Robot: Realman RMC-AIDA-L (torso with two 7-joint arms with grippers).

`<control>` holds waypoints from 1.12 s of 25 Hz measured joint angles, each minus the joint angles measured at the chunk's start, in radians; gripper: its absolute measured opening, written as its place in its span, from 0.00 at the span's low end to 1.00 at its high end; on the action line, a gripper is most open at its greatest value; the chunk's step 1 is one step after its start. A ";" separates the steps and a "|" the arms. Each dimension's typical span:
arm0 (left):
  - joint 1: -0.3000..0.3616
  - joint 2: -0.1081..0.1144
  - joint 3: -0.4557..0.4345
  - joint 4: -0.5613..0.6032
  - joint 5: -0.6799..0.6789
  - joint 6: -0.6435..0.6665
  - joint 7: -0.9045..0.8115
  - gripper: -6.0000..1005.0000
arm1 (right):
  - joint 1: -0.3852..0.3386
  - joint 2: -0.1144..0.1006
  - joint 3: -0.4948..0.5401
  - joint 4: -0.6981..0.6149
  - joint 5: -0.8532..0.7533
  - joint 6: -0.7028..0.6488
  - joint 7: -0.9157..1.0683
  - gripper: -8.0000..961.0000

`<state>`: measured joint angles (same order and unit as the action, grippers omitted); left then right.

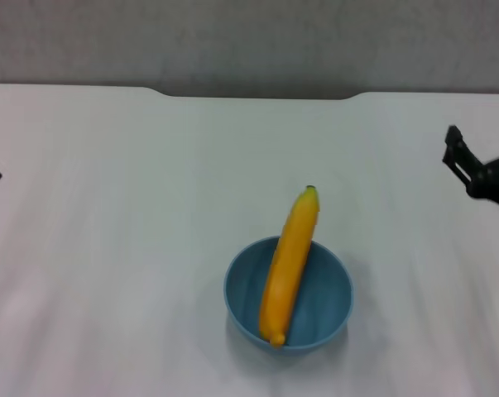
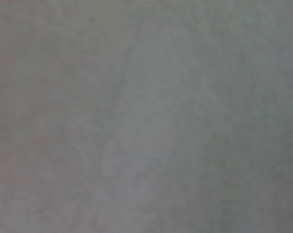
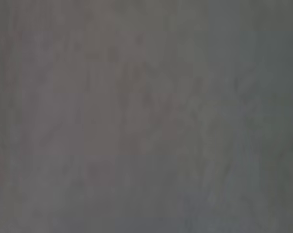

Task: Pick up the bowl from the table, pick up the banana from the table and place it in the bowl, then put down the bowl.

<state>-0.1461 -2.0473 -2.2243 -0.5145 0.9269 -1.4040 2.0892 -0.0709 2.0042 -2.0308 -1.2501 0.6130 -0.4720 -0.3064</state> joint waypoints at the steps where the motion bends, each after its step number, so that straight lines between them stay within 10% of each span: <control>1: -0.012 0.000 0.000 0.048 -0.024 0.002 0.047 0.90 | 0.012 0.002 -0.030 0.066 0.001 -0.114 0.005 0.91; 4: -0.051 -0.001 0.000 0.161 -0.081 0.001 0.167 0.90 | 0.089 0.007 -0.135 0.347 0.010 -0.560 0.102 0.90; 8: -0.089 -0.003 0.000 0.261 -0.143 -0.005 0.302 0.90 | 0.135 0.006 -0.173 0.456 0.013 -0.722 0.205 0.91; 28: -0.113 -0.002 -0.007 0.418 -0.280 0.124 0.382 0.90 | 0.134 0.014 -0.206 0.685 0.212 -0.659 0.271 0.90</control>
<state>-0.2592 -2.0494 -2.2310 -0.0968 0.6465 -1.2801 2.4709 0.0630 2.0180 -2.2370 -0.5654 0.8253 -1.1314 -0.0354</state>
